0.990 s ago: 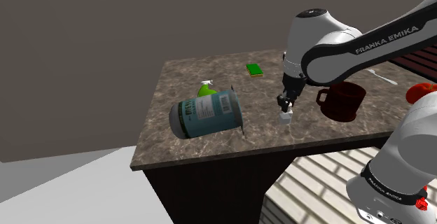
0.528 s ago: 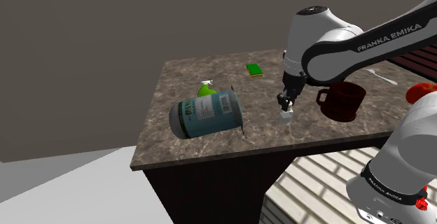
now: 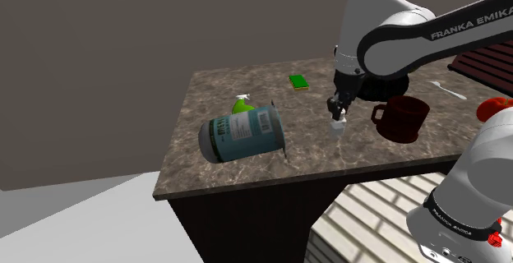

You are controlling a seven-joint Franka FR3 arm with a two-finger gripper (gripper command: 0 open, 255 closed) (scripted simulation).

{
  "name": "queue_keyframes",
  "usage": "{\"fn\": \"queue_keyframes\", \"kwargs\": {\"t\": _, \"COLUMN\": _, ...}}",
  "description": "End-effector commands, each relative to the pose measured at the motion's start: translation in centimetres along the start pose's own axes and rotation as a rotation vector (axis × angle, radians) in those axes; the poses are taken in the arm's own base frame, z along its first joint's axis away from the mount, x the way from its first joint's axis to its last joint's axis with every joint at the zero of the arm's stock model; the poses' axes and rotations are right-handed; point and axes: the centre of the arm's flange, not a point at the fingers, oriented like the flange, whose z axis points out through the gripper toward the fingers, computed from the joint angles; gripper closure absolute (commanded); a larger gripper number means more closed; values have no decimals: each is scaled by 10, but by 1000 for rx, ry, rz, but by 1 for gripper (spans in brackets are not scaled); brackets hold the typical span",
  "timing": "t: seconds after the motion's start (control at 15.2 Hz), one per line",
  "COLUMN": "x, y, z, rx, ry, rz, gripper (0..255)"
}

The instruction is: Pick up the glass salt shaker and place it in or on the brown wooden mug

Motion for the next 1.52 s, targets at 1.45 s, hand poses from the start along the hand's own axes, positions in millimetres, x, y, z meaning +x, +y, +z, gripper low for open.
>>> {"fn": "queue_keyframes", "kwargs": {"t": 1.45, "x": 8, "y": 13, "z": -127, "rx": 0, "ry": -1, "rz": 0, "gripper": 255}}
